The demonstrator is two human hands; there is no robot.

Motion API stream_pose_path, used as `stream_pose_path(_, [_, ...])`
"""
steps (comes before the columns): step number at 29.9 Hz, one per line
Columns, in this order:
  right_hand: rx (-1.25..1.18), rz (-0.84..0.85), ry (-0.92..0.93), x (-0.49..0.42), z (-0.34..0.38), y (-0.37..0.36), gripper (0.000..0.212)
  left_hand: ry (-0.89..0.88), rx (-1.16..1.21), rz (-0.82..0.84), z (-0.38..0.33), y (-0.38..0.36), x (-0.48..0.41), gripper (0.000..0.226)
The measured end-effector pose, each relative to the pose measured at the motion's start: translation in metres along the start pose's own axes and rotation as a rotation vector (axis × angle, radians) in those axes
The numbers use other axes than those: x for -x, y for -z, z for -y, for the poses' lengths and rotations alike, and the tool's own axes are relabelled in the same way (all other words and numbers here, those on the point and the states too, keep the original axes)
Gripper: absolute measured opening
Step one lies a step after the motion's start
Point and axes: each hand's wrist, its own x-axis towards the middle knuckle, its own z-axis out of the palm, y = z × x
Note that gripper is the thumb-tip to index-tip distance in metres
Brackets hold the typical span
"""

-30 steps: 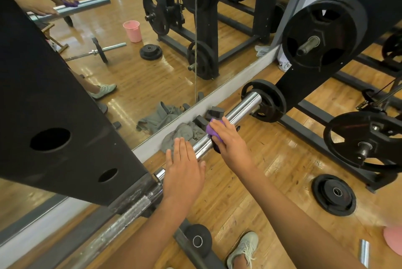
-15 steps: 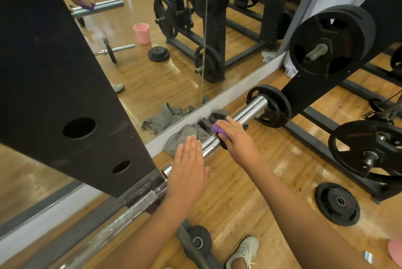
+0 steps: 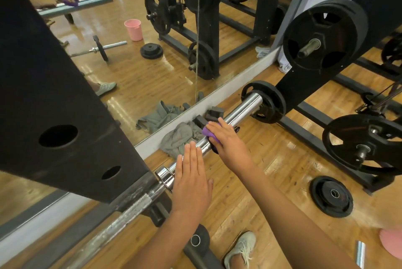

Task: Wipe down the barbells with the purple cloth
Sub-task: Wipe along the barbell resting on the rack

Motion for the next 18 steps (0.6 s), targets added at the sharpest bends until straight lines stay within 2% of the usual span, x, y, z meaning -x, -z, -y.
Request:
stream_pose_path(3, [-0.002,-0.01,0.005,0.004,0.001,-0.003,0.044,-0.006,-0.03,0.018,0.0,0.002,0.0,0.095])
stream_pose_path(6, [-0.002,0.052,0.029,-0.003,-0.006,0.005,0.045,-0.008,-0.045,0.029,0.0,0.004,-0.001,0.096])
stream_pose_path(11, [0.022,0.084,-0.02,-0.012,-0.004,0.012,0.045,-0.013,-0.06,-0.005,0.001,0.002,-0.001,0.097])
stream_pose_path(18, [0.04,0.114,0.091,0.0,-0.002,0.008,0.044,-0.013,-0.047,0.039,0.001,0.003,-0.003,0.096])
